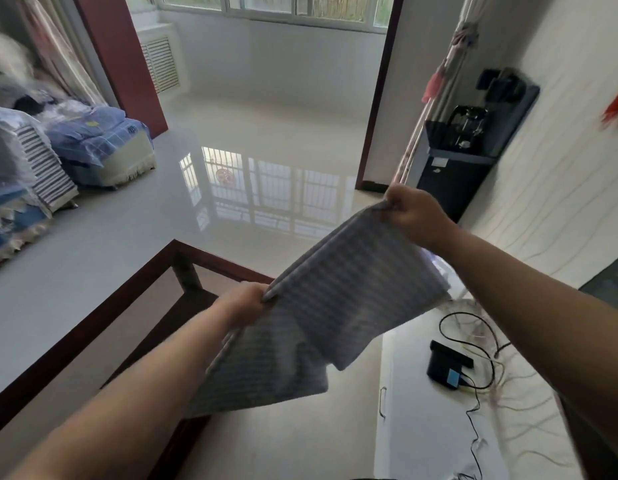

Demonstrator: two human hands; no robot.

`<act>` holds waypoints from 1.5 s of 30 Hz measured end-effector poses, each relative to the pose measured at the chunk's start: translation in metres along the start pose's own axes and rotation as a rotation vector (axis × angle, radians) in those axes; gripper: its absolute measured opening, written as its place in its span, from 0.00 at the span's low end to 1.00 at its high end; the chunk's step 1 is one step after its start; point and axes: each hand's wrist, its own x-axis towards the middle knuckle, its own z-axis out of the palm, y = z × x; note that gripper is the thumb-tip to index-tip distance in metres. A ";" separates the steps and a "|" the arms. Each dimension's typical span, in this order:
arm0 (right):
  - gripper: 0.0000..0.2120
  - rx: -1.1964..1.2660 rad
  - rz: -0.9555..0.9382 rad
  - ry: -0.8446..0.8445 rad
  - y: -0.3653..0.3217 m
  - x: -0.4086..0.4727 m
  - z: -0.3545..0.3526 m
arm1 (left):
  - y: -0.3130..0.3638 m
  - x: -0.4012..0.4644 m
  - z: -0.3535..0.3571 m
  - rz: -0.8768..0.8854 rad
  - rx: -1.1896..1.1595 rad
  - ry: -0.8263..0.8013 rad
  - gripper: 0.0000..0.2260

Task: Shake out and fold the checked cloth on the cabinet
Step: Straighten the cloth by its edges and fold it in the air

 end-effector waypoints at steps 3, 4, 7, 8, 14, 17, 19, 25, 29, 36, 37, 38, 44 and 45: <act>0.17 -0.026 0.136 -0.033 0.043 -0.013 -0.002 | 0.025 0.010 -0.026 0.052 0.413 -0.078 0.10; 0.18 -0.039 0.168 -0.065 0.055 -0.019 0.001 | 0.031 0.012 -0.034 0.073 0.501 -0.099 0.11; 0.08 -0.079 0.244 -0.152 0.081 -0.040 0.026 | 0.045 0.010 -0.053 0.085 0.609 -0.168 0.10; 0.07 -0.085 0.256 -0.147 0.085 -0.046 0.035 | 0.046 0.008 -0.059 0.065 0.606 -0.184 0.09; 0.06 -0.195 0.133 -0.040 0.079 -0.058 0.074 | 0.039 -0.006 -0.089 -0.042 0.671 -0.228 0.10; 0.05 -0.246 0.113 0.047 0.067 -0.047 0.081 | 0.038 -0.015 -0.098 -0.087 0.587 -0.219 0.08; 0.04 -0.226 0.154 0.084 0.060 -0.040 0.086 | 0.040 -0.020 -0.104 -0.152 0.445 -0.178 0.06; 0.07 -0.078 0.059 -0.202 0.048 -0.056 0.096 | 0.031 -0.036 -0.111 -0.378 0.031 -0.019 0.12; 0.10 -0.136 0.042 -0.460 0.037 -0.108 0.130 | 0.036 -0.038 -0.104 -0.438 -0.203 0.136 0.17; 0.23 0.010 -0.133 -0.450 0.002 -0.146 0.168 | 0.052 -0.046 -0.110 -0.500 -0.199 0.157 0.14; 0.27 0.054 -0.141 -0.427 -0.001 -0.147 0.167 | 0.053 -0.047 -0.112 -0.503 -0.193 0.157 0.14; 0.30 0.093 -0.150 -0.401 -0.005 -0.147 0.167 | 0.053 -0.047 -0.113 -0.505 -0.197 0.162 0.14; 0.23 0.169 -0.305 -0.209 -0.021 -0.148 0.162 | 0.048 -0.047 -0.119 -0.528 -0.178 0.180 0.12; 0.18 0.173 -0.350 -0.171 -0.023 -0.146 0.157 | 0.045 -0.047 -0.120 -0.539 -0.156 0.176 0.11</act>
